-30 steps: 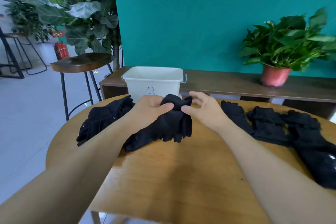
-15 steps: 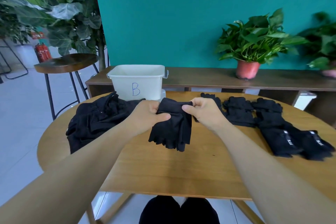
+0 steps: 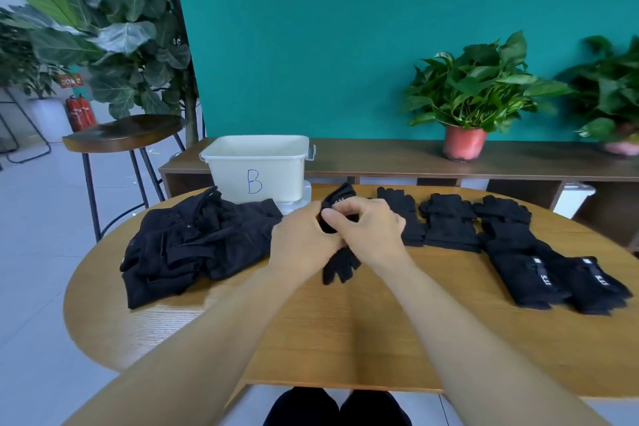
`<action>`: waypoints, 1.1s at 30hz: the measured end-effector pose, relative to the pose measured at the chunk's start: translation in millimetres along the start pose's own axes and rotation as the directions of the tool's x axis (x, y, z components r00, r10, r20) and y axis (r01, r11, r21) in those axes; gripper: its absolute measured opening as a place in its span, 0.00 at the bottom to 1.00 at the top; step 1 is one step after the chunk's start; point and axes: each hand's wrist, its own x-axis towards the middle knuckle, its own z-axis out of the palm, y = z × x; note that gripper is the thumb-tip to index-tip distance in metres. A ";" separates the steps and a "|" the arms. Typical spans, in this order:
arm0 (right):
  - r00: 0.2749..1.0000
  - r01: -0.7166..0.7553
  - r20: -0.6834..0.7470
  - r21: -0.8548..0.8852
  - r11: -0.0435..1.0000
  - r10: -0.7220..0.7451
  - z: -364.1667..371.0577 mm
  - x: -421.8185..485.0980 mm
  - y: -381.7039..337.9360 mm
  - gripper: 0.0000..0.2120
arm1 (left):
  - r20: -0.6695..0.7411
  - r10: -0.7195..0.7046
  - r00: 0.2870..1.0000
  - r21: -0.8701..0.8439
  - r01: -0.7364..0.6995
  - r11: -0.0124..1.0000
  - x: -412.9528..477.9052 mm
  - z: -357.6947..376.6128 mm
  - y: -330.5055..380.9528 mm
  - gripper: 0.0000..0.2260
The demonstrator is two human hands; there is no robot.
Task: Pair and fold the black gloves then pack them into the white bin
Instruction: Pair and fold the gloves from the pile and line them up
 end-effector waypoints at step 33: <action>0.987 0.087 0.151 -0.243 0.966 -0.051 -34.2 -6.4 97.6 0.05 | 0.139 0.280 0.950 0.094 -0.294 0.951 17.2 46.4 -68.2 0.06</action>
